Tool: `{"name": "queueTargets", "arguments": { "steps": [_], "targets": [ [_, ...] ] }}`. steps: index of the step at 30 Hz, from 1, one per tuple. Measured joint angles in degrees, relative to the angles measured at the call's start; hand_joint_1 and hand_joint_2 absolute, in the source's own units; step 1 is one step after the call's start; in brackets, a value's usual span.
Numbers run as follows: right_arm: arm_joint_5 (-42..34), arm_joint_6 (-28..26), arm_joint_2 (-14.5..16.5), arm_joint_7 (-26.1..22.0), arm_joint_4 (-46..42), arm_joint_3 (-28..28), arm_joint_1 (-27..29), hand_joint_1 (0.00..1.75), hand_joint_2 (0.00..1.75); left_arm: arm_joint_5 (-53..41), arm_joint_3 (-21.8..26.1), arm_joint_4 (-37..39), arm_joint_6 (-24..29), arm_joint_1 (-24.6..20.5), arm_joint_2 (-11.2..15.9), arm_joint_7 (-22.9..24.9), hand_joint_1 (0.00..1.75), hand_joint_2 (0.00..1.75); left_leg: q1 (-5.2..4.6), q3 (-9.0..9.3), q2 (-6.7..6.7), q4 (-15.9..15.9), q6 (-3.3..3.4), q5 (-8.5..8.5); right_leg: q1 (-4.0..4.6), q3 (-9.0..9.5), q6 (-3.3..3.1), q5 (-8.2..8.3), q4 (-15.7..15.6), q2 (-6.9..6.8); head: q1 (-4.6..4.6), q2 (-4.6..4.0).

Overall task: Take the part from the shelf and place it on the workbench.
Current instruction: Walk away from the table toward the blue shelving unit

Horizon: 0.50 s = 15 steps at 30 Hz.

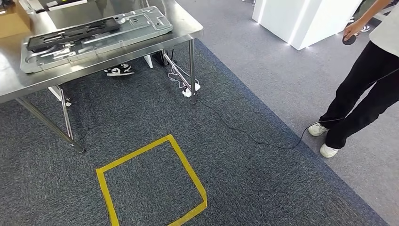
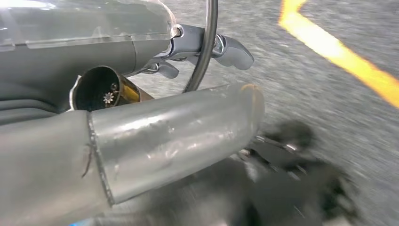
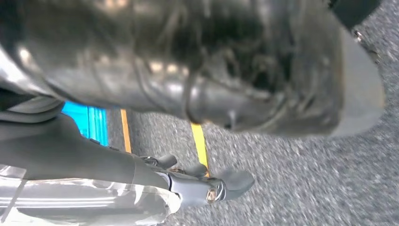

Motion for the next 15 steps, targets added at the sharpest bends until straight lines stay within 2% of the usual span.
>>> {"name": "queueTargets", "arguments": {
  "steps": [1, 3, 4, 5, 6, 7, 8, 9, 10, 11, 12, 14, 15],
  "targets": [
    [-0.04, 0.01, 0.02, -0.12, 0.03, 0.0, 0.03, 0.0, 0.0, 0.08, -0.01, 0.0, -0.07, 0.11, 0.03, 0.92, 0.0, 0.0, 0.17, 0.13, 0.71, -0.56, 0.29, 0.54, 0.12, -0.67, 0.15, -1.03, 1.33, -1.31, 0.03, 0.0],
    [-0.12, 0.07, 0.03, -0.51, 0.05, -0.01, -0.07, 0.0, 0.0, 0.18, -0.01, 0.01, -0.35, 0.43, 0.16, 2.49, 0.0, 0.0, 0.27, -0.06, 2.37, -1.06, 0.6, 1.12, 0.25, -3.58, 0.46, -5.05, 7.49, -4.35, 0.09, 0.0],
    [-0.11, 0.13, 0.04, -0.67, 0.06, -0.02, -0.12, 0.0, 0.0, 0.19, -0.01, 0.02, -0.46, 0.6, 0.23, 2.99, 0.0, 0.0, 0.26, -0.33, 3.27, -0.99, 0.67, 1.19, 0.16, -5.31, 0.74, -7.07, 11.28, -4.99, 0.1, 0.0],
    [-0.1, 0.2, 0.05, -0.8, 0.07, -0.02, -0.13, 0.0, 0.0, 0.19, -0.01, 0.02, -0.57, 0.76, 0.3, 3.32, 0.0, 0.0, 0.27, -0.62, 4.18, -0.86, 0.62, 1.18, 0.01, -6.54, 1.03, -8.23, 14.19, -5.28, 0.1, 0.0],
    [-0.07, 0.24, 0.05, -0.88, 0.07, -0.02, -0.11, 0.0, 0.0, 0.19, -0.01, 0.02, -0.61, 0.84, 0.34, 3.45, 0.0, 0.0, 0.32, -0.87, 5.05, -0.7, 0.54, 1.13, -0.18, -6.78, 1.3, -8.3, 15.2, -5.5, 0.09, 0.0],
    [-0.05, 0.26, 0.05, -0.91, 0.08, -0.02, -0.06, 0.0, 0.0, 0.19, -0.01, 0.02, -0.63, 0.86, 0.36, 3.49, 0.0, 0.0, 0.42, -1.02, 5.82, -0.48, 0.39, 1.04, -0.37, -5.79, 1.53, -7.35, 13.9, -5.8, 0.1, 0.0],
    [-0.03, 0.27, 0.05, -0.93, 0.08, -0.02, -0.02, 0.0, 0.0, 0.19, -0.01, 0.02, -0.65, 0.85, 0.37, 3.5, 0.0, 0.0, 0.55, -1.14, 6.52, -0.19, 0.14, 0.87, -0.54, -3.72, 1.73, -5.76, 10.62, -6.4, 0.1, 0.0],
    [-0.02, 0.27, 0.07, -0.95, 0.08, -0.02, -0.05, 0.0, 0.0, 0.19, -0.01, 0.03, -0.66, 0.83, 0.4, 3.51, 0.0, 0.0, 0.61, -1.21, 7.16, 0.25, -0.25, 0.61, -0.64, -1.29, 1.8, -4.25, 6.44, -7.61, 0.11, 0.0],
    [-0.02, 0.29, 0.13, -0.96, 0.08, -0.02, -0.11, 0.0, 0.0, 0.19, -0.01, 0.05, -0.67, 0.81, 0.47, 3.51, 0.0, 0.0, 0.6, -1.27, 7.71, 0.77, -0.76, 0.23, -0.63, 0.69, 1.64, -3.05, 3.04, -8.7, 0.1, 0.0],
    [-0.01, 0.31, 0.18, -0.99, 0.07, -0.02, -0.17, 0.0, 0.0, 0.19, -0.01, 0.08, -0.67, 0.79, 0.55, 3.52, 0.0, 0.0, 0.54, -1.25, 8.2, 1.19, -1.3, -0.12, -0.55, 1.91, 1.25, -2.41, 0.9, -9.41, 0.08, 0.0],
    [-0.01, 0.33, 0.23, -1.03, 0.07, -0.02, -0.21, 0.0, 0.0, 0.19, -0.01, 0.1, -0.67, 0.72, 0.63, 3.53, 0.0, 0.0, 0.46, -1.18, 8.65, 1.49, -1.8, -0.41, -0.39, 2.24, 0.75, -2.25, 0.14, -9.73, 0.06, 0.0],
    [-0.01, 0.34, 0.26, -1.08, 0.08, -0.05, -0.08, 0.0, 0.0, 0.19, -0.01, 0.11, -0.67, 0.48, 0.67, 3.53, 0.0, 0.0, 0.58, -0.81, 9.41, 1.6, -2.58, -0.6, -0.18, 1.95, -0.32, -2.1, 0.34, -8.65, 0.03, 0.0],
    [-0.01, 0.34, 0.26, -1.09, 0.08, -0.1, -0.03, 0.0, 0.0, 0.19, -0.01, 0.11, -0.66, 0.36, 0.68, 3.51, 0.0, 0.0, 0.75, -0.79, 8.98, 1.87, -2.97, -0.95, -0.19, 1.83, -0.76, -1.96, 0.25, -8.16, 0.03, 0.0]
  ]
}}
